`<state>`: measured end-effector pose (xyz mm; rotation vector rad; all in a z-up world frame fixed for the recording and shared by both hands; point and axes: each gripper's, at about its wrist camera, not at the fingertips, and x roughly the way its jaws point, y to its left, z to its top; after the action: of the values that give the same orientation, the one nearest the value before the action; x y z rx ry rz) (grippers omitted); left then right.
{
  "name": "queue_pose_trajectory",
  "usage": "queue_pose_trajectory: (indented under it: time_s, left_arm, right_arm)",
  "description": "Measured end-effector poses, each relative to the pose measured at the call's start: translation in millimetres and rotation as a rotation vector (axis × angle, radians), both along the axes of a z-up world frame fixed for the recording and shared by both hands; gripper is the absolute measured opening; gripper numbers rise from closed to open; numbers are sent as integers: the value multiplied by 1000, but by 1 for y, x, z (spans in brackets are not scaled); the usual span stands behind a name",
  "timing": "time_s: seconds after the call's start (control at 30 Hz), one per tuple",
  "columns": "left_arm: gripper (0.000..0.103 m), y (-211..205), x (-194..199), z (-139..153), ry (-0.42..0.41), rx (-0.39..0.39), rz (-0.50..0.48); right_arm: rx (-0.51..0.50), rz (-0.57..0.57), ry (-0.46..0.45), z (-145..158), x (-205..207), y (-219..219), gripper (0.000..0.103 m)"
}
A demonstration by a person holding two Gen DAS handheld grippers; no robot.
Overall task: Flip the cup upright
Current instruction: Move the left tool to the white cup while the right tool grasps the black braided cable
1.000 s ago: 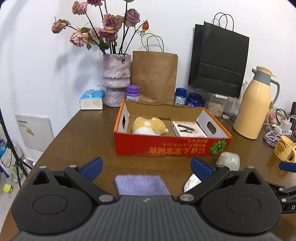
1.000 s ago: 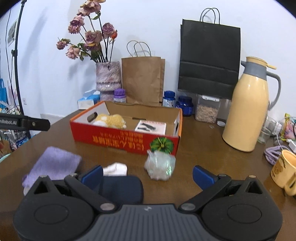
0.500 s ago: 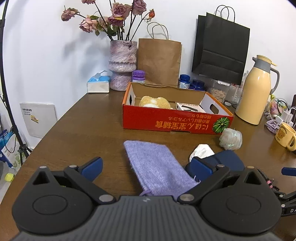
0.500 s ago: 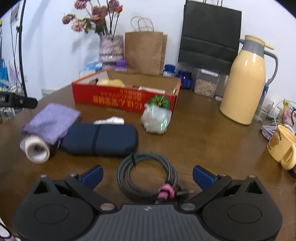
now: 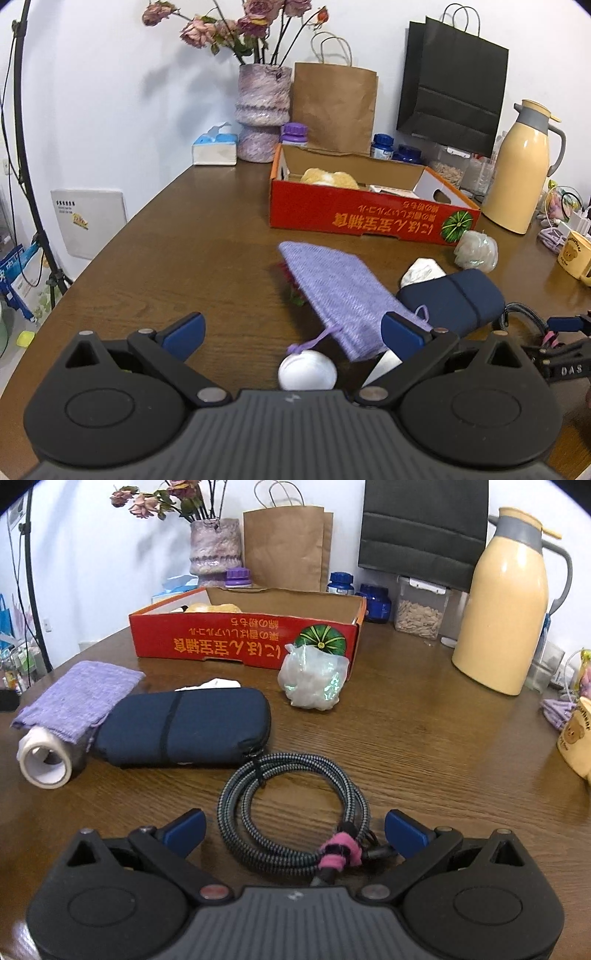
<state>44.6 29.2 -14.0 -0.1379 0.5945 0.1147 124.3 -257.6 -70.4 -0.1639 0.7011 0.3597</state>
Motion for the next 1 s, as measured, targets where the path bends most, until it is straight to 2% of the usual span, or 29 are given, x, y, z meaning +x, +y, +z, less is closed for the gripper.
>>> queue_pose_trajectory:
  time_s: [0.1, 0.23, 0.47, 0.5, 0.53, 0.8, 1.0]
  left_arm:
    - [103, 4, -4, -5, 11, -2, 1]
    - [103, 12, -8, -12, 28, -2, 0]
    - [103, 18, -10, -26, 74, -12, -21]
    - [103, 18, -10, -28, 78, -12, -28]
    - [103, 17, -10, -30, 82, -12, -33]
    - [103, 15, 0, -44, 117, -15, -43]
    - [103, 12, 6, -46, 114, -9, -46]
  right_arm:
    - [33, -8, 17, -6, 8, -1, 103]
    - [46, -1, -23, -10, 9, -1, 103]
    - [51, -9, -23, -9, 10, -2, 103]
    - [54, -12, -24, -9, 9, -2, 101]
    - [56, -14, -30, -8, 7, -2, 93]
    - [53, -24, -52, -7, -6, 1, 89]
    - [27, -42, -98, -5, -12, 4, 88]
